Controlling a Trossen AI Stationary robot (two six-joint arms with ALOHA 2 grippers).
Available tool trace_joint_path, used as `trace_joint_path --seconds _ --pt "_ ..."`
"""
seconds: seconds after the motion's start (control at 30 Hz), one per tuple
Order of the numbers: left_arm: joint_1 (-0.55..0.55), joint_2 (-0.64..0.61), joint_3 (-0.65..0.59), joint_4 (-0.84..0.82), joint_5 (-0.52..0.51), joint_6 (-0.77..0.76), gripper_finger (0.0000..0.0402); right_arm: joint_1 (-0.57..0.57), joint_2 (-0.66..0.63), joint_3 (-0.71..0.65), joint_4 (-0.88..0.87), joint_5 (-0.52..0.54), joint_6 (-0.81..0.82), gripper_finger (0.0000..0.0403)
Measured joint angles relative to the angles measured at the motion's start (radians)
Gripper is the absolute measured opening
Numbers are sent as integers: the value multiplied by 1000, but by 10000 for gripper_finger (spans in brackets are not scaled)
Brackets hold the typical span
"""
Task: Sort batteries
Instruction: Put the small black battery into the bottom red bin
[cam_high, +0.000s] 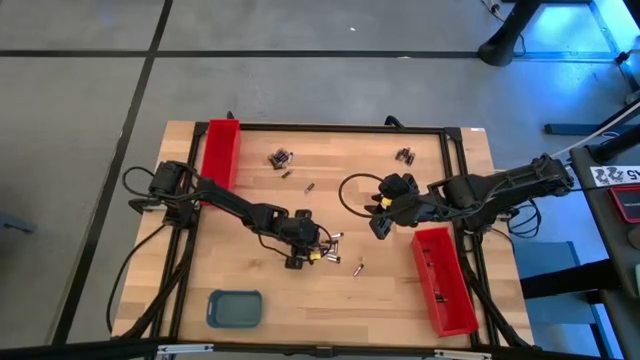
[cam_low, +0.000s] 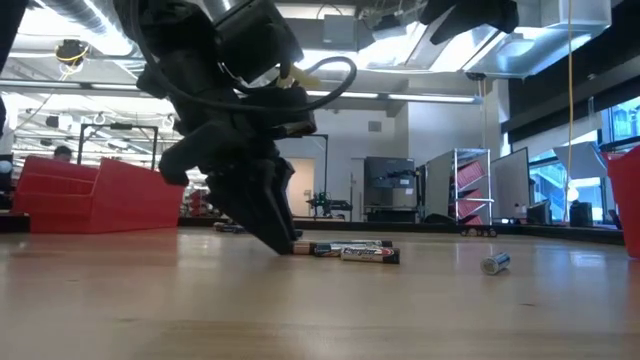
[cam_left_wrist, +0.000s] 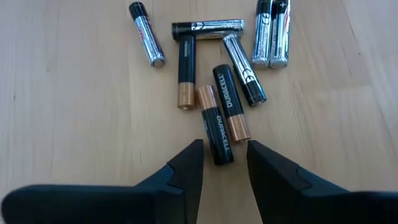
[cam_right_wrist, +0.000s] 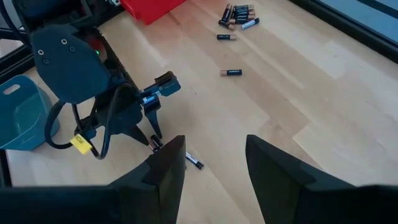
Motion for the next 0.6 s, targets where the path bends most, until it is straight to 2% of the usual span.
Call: trace_joint_path --seconds 0.27,0.5,0.6 --pt "3 3 0 18 -45 -21 80 0 0 0 1 0 0 170" --pt "3 -2 2 -28 -51 -107 15 0 -1 0 1 -14 0 170" --pt "3 -13 2 -65 -53 -140 13 0 -2 0 3 -55 0 170"
